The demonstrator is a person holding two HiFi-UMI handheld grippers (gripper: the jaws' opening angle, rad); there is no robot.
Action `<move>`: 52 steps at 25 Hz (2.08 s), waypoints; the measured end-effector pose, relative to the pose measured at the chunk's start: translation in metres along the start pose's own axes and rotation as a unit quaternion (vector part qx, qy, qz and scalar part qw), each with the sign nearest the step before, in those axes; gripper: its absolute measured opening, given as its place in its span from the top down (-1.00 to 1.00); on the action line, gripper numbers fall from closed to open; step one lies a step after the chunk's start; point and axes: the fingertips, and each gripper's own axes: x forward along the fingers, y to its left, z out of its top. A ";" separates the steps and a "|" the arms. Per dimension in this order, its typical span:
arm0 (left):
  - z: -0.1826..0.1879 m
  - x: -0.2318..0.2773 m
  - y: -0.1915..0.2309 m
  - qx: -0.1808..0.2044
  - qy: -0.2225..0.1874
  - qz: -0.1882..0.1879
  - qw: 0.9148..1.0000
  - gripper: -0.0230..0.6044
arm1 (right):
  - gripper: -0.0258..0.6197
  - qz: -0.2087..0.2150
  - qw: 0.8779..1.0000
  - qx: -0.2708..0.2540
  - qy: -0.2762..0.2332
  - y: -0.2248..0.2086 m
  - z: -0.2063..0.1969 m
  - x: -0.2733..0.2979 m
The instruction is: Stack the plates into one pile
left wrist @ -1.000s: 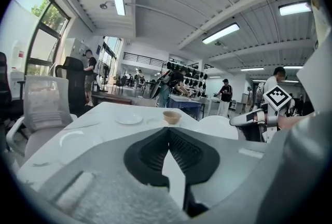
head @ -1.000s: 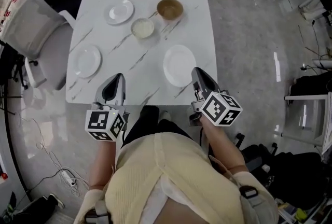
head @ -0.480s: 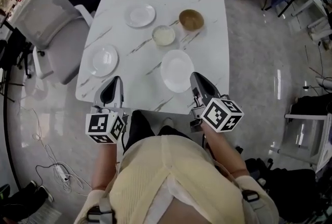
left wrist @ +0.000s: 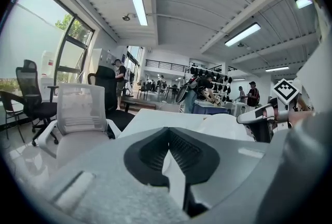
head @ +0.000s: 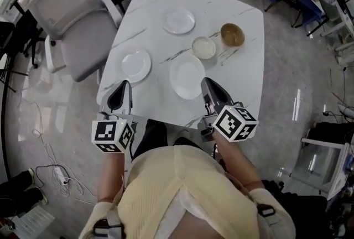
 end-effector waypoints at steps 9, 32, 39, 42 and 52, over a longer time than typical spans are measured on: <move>-0.002 -0.004 0.050 -0.007 0.008 0.024 1.000 0.92 | 0.87 0.031 0.999 -0.004 0.033 0.043 -0.019 0.051; -0.018 0.001 0.139 -0.026 0.035 0.069 0.997 0.92 | 0.87 0.065 0.992 0.007 0.105 0.091 -0.069 0.155; -0.020 0.009 0.150 -0.034 0.041 0.067 0.996 0.92 | 0.86 0.038 0.992 0.017 0.120 0.078 -0.081 0.173; -0.020 0.012 0.155 -0.041 0.042 0.071 0.996 0.92 | 0.85 0.021 0.991 0.025 0.130 0.070 -0.090 0.177; -0.024 0.028 0.158 -0.041 0.055 0.051 0.996 0.92 | 0.80 -0.008 0.985 0.007 0.173 0.058 -0.120 0.189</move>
